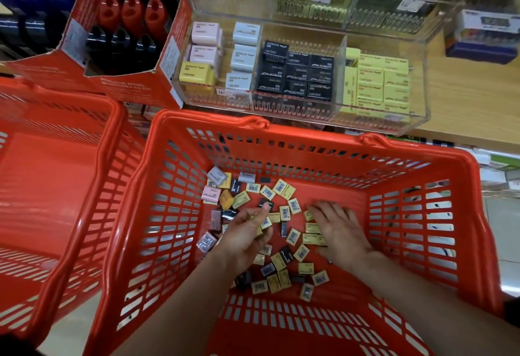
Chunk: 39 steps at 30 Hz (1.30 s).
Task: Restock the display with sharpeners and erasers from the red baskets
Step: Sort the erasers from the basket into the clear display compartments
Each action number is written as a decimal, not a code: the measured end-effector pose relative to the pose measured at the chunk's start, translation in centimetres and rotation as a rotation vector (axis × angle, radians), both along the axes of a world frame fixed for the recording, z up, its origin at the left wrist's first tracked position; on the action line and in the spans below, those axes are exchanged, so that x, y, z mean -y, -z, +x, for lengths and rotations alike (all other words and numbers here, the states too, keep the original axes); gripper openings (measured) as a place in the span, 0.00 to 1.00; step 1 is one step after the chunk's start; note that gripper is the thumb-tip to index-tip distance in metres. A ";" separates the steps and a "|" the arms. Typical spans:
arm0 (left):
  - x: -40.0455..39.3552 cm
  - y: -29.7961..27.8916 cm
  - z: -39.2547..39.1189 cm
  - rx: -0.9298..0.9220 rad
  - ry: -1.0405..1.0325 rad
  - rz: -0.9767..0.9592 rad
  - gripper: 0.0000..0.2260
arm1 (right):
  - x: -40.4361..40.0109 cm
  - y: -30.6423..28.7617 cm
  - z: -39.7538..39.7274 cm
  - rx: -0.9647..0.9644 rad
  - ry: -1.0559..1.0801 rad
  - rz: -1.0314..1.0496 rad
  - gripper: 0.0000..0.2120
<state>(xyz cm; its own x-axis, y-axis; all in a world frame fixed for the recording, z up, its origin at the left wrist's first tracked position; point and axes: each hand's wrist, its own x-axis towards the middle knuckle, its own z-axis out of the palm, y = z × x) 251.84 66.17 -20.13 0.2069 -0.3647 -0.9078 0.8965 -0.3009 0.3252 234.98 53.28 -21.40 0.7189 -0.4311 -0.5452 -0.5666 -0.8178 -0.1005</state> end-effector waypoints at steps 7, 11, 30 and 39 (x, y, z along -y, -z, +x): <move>0.3 -0.2 -0.5 0.000 0.029 -0.007 0.08 | -0.3 1.3 -0.2 -0.001 0.036 -0.108 0.39; 0.4 -0.1 -0.4 -0.027 0.024 -0.029 0.10 | -0.9 0.9 0.5 0.074 0.158 -0.097 0.39; 2.5 -29.0 2.8 0.384 0.533 -0.246 0.08 | -0.2 -31.5 1.9 0.674 0.263 0.032 0.40; 4.9 -34.3 -1.4 0.369 0.437 -0.399 0.15 | 1.2 -37.3 1.1 0.802 0.233 -0.003 0.37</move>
